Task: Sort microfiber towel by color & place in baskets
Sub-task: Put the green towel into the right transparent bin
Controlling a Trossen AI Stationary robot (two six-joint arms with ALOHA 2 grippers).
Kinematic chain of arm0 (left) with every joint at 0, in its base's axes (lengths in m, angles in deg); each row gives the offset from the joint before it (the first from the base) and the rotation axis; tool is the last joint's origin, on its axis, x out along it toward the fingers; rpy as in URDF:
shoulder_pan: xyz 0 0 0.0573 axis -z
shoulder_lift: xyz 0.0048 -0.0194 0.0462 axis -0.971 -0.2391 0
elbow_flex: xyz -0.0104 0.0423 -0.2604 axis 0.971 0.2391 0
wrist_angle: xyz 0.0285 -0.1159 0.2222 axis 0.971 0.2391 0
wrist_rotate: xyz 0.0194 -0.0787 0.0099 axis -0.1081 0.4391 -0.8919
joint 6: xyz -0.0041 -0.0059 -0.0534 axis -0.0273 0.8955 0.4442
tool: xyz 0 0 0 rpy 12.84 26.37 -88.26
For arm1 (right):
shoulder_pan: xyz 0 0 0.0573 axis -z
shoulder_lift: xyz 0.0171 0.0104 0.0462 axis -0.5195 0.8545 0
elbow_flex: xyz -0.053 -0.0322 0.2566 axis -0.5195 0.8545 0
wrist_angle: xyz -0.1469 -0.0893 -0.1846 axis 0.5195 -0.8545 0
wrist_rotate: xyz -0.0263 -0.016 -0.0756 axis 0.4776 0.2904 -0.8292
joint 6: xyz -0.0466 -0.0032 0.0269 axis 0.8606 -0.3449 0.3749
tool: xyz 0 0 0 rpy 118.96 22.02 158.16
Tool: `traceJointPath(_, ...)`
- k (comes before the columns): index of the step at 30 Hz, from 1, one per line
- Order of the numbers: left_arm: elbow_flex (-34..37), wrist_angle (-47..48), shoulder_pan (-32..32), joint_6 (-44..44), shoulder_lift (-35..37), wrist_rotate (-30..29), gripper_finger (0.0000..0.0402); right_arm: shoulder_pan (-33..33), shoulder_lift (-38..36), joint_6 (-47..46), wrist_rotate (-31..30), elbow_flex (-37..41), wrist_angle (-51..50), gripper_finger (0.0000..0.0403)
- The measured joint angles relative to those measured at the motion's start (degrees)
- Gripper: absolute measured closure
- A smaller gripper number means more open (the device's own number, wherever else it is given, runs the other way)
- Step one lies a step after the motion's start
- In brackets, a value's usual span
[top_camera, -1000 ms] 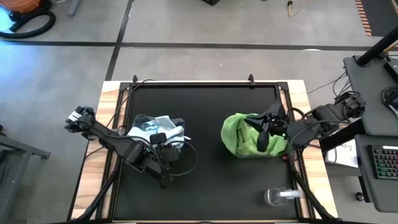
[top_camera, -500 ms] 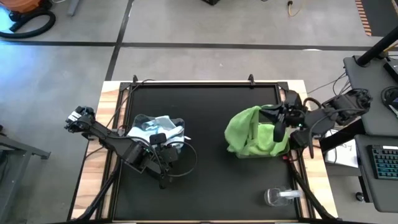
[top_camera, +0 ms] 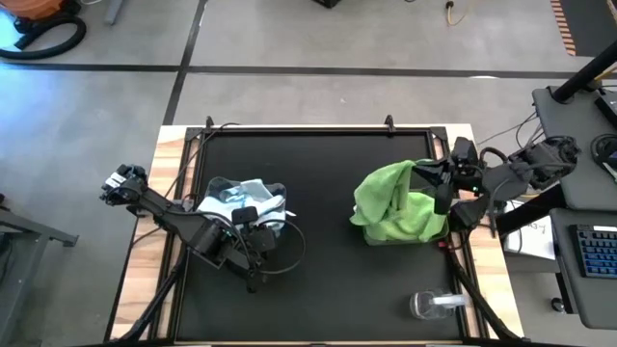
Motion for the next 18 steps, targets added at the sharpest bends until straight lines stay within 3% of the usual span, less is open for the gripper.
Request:
traceJointPath(7,0.00,0.00,0.22,0.00,0.00,0.00,0.0278,0.00,-5.52,-13.30,-2.93,5.48,-9.81,0.0394)
traceJointPath(18,0.00,-0.04,0.22,0.20,0.00,0.00,0.0278,0.00,-18.03,-21.28,-3.06,20.94,-10.16,0.0394)
